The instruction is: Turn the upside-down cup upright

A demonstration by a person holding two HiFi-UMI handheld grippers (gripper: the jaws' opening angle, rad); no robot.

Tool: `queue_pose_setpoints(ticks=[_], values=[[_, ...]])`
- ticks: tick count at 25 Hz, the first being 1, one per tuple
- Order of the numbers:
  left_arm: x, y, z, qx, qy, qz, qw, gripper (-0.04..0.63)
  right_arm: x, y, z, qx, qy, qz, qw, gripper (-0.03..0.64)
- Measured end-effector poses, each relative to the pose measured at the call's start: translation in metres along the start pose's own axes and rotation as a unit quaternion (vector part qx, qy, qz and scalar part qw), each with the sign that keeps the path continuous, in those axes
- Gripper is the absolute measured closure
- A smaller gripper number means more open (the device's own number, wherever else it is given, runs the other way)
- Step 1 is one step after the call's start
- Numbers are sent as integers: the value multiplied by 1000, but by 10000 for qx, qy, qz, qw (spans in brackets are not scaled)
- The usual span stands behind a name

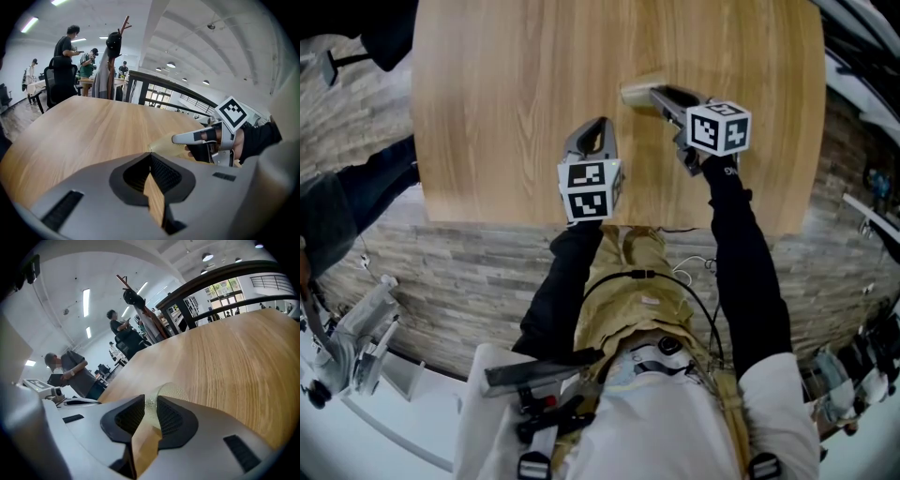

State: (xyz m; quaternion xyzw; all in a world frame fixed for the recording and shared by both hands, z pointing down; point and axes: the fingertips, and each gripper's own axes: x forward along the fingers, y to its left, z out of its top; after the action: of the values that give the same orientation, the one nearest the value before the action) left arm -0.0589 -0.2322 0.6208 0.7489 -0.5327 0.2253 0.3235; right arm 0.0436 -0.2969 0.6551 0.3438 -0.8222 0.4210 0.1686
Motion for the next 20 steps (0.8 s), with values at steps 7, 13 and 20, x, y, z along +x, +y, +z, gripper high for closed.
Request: queue_pose_setpoints(ticks=[7,13,20], values=[[-5,-3,6,12,-88,-6,10000,594,-11,20,-3,-756,144,-323,9965,581],[-10,-5,9,-2,-135,-33,9999,594,-16,34,-15,-2549,1334,-826,9542,581],[-17,-9,10,-46,-180,-40,9998,594,-16,46,-30,-4132,2657,-827,8671,581]])
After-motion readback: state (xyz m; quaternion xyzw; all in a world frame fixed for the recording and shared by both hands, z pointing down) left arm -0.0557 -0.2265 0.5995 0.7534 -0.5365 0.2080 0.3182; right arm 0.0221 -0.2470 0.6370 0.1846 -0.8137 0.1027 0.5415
